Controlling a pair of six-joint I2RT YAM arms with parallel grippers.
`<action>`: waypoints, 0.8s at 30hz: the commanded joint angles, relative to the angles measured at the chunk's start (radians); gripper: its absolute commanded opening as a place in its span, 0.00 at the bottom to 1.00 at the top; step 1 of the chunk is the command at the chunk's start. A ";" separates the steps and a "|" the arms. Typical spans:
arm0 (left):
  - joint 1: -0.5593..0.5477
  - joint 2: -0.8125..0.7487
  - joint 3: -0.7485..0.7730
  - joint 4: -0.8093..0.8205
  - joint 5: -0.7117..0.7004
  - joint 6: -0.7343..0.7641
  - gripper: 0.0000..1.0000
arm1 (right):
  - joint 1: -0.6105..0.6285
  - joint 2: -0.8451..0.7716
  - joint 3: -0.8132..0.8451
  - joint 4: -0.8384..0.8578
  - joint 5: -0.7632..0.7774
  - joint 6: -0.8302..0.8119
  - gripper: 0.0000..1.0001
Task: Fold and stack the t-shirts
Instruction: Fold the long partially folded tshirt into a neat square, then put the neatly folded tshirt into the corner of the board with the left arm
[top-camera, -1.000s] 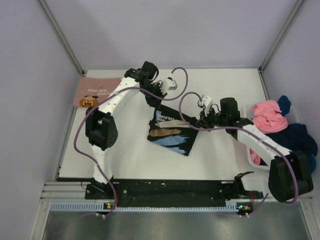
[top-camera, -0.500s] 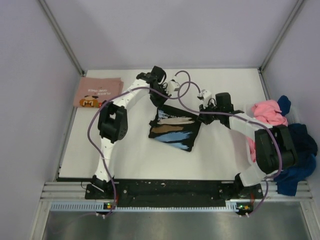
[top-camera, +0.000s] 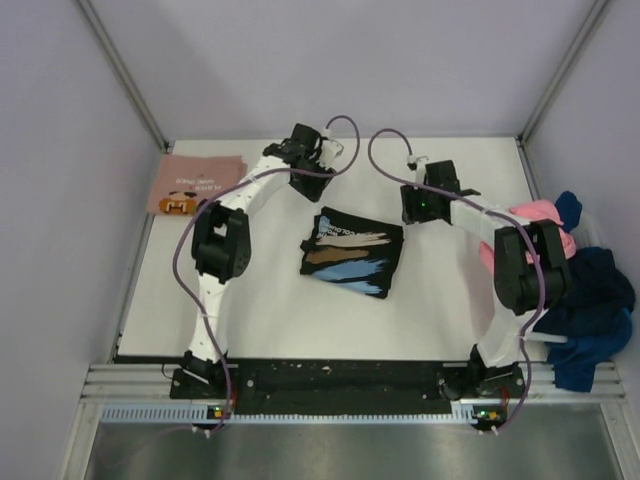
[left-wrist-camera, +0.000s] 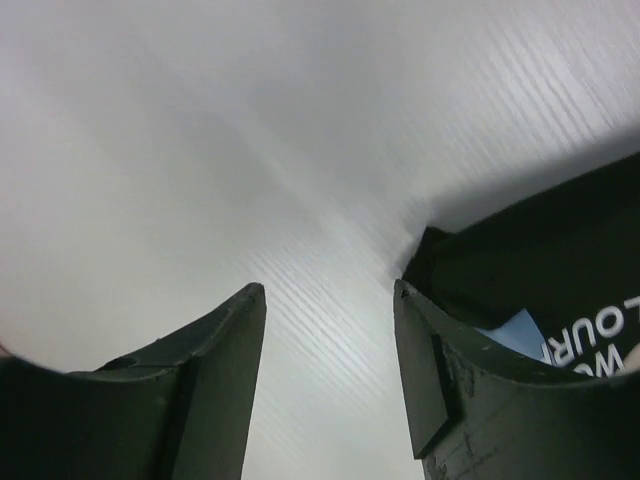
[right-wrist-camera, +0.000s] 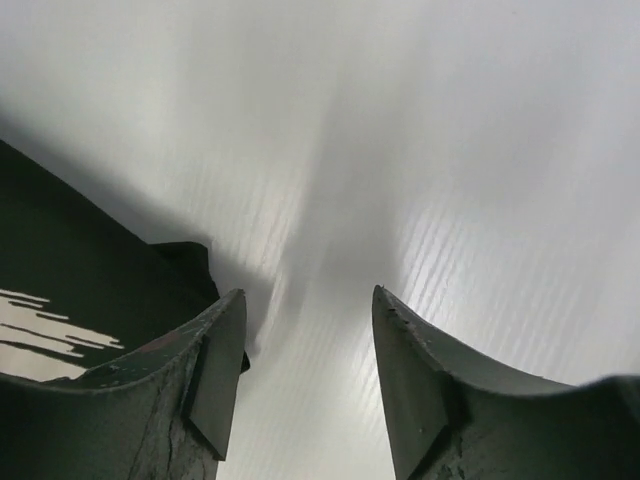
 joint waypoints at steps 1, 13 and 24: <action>0.047 -0.223 -0.174 0.087 0.122 -0.198 0.59 | -0.016 -0.100 0.044 -0.126 0.032 0.206 0.54; 0.044 -0.211 -0.423 0.092 0.455 -0.327 0.82 | 0.025 -0.294 -0.253 -0.084 -0.169 0.410 0.57; 0.045 -0.067 -0.394 0.100 0.564 -0.460 0.71 | 0.027 -0.280 -0.321 0.002 -0.223 0.464 0.57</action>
